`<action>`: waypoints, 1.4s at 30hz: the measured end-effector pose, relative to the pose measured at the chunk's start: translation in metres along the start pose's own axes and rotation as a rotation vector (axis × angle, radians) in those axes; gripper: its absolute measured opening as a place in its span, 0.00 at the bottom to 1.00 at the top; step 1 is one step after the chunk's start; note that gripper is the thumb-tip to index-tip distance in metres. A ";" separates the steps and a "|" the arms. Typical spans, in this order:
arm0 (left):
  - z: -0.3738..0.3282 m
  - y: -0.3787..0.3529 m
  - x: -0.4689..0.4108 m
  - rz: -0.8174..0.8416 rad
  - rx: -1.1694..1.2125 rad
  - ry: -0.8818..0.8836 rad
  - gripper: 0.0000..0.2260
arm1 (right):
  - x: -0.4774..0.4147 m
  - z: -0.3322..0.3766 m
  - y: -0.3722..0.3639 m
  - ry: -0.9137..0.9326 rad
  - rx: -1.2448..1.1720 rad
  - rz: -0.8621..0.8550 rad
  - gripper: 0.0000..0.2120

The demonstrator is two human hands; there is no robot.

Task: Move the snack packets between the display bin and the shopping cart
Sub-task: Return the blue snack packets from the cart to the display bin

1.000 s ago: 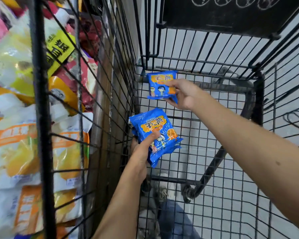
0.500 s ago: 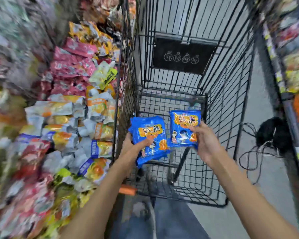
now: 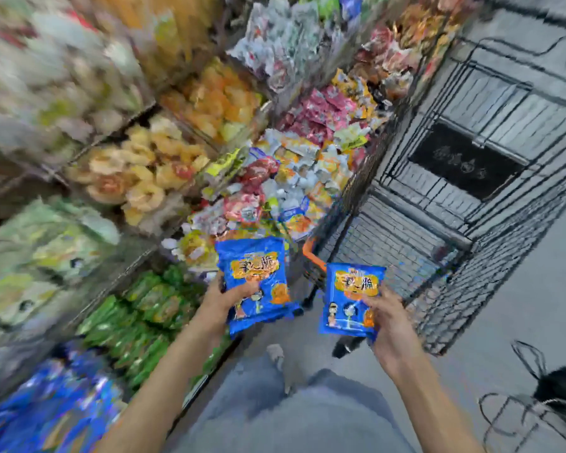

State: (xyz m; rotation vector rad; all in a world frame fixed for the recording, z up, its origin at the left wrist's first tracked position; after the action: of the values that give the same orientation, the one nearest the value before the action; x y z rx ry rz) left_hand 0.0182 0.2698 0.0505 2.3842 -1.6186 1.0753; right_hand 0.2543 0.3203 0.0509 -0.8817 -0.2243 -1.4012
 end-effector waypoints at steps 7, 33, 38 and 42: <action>0.081 0.100 0.149 -0.500 0.365 -0.078 0.29 | 0.025 -0.063 -0.049 -0.292 0.342 0.318 0.17; 0.153 0.405 0.316 -0.794 0.624 -0.093 0.32 | 0.086 -0.442 -0.394 0.183 1.386 0.895 0.20; 0.157 0.431 0.318 -0.789 0.675 -0.088 0.32 | 0.082 -0.471 -0.388 0.551 1.700 0.762 0.15; 0.160 0.444 0.317 -0.796 0.714 -0.085 0.31 | 0.087 -0.477 -0.388 0.750 1.868 0.724 0.20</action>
State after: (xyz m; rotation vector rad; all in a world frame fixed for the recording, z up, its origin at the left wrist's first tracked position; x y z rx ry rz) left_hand -0.2090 -0.2455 -0.0278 3.0431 -0.1389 1.4882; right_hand -0.2505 -0.0245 -0.0607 1.0315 -0.4270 -0.3039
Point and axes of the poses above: each hand's wrist, its own x-axis away from the middle knuckle, its own y-axis out of the back of the hand, z = x × y, the point moved 6 cm from there along -x, towards the middle knuckle
